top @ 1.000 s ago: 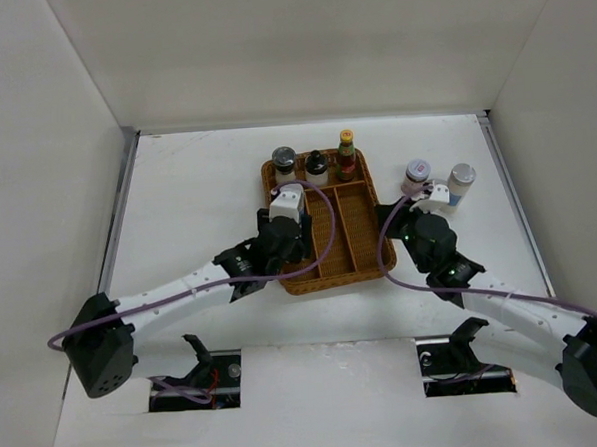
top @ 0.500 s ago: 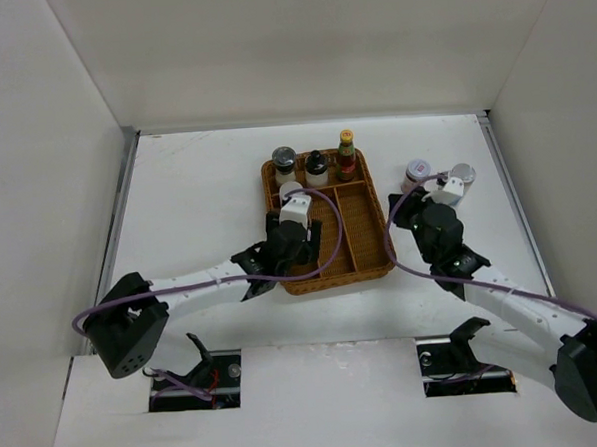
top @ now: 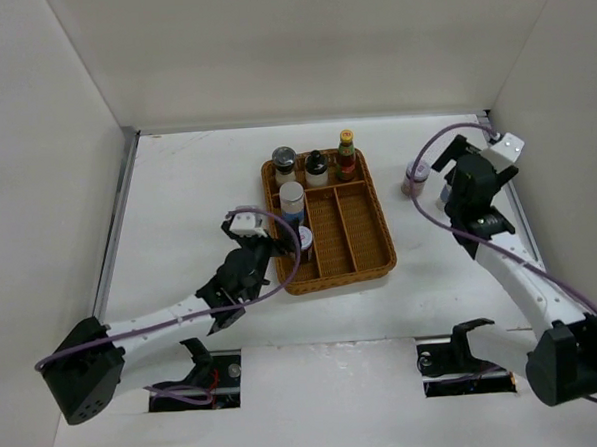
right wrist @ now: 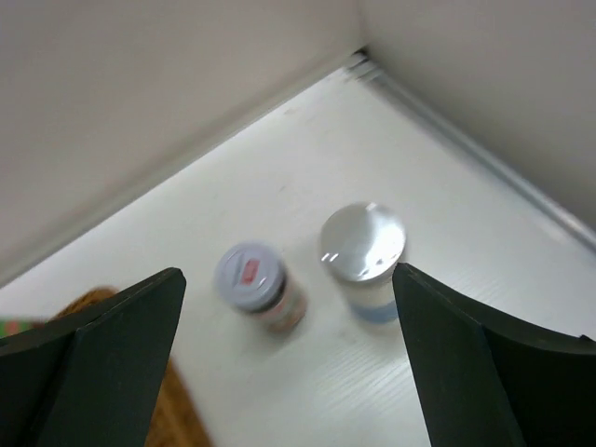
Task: Organize the condiment bottles
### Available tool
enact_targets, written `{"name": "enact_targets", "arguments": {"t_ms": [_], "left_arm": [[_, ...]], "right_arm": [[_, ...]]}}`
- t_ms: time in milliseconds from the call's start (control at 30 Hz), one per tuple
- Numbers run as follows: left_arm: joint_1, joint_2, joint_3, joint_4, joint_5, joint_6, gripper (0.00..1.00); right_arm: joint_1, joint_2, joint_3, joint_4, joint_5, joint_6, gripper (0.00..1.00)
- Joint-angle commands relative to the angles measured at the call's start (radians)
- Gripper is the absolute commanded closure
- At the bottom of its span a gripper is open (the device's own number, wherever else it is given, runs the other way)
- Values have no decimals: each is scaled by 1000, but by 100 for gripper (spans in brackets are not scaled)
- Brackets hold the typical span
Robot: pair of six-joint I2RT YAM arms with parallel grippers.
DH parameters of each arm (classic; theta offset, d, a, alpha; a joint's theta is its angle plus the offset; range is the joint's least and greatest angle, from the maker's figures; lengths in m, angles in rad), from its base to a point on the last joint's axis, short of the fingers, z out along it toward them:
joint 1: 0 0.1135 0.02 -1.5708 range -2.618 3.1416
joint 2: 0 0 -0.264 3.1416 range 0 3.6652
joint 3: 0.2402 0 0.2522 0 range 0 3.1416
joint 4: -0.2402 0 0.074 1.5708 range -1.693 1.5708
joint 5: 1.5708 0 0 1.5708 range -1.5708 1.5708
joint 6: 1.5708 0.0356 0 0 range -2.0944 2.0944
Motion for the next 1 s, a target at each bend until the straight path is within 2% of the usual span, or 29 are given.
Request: {"name": "enact_targets", "arguments": {"t_ms": [0,167,367,533,600,700,833,967], "left_arm": [[31,-74,-115,321,-127,-12,0],[46,-120,-212,380,-273,-58,0],[48,-71,-217,383,-264,-91,0],[50,-27,-206,380,-240,-112,0],[53,-21,-204,380,-232,-112,0],[59,-5,-204,382,-232,-120,0],[63,6,-203,378,-229,-129,0],[68,30,-201,380,-221,-140,0]], "right_arm": [[-80,88,92,-78,38,-63,0],[-169,249,201,-158,-20,-95,0],[-223,372,255,-175,-140,-84,0],[-246,464,261,-124,-226,-50,1],[-246,481,264,-101,-243,-35,17],[-245,492,273,-104,-249,-24,23],[-239,405,227,-90,-180,-17,51],[-133,221,200,-89,-39,-73,55]]}}
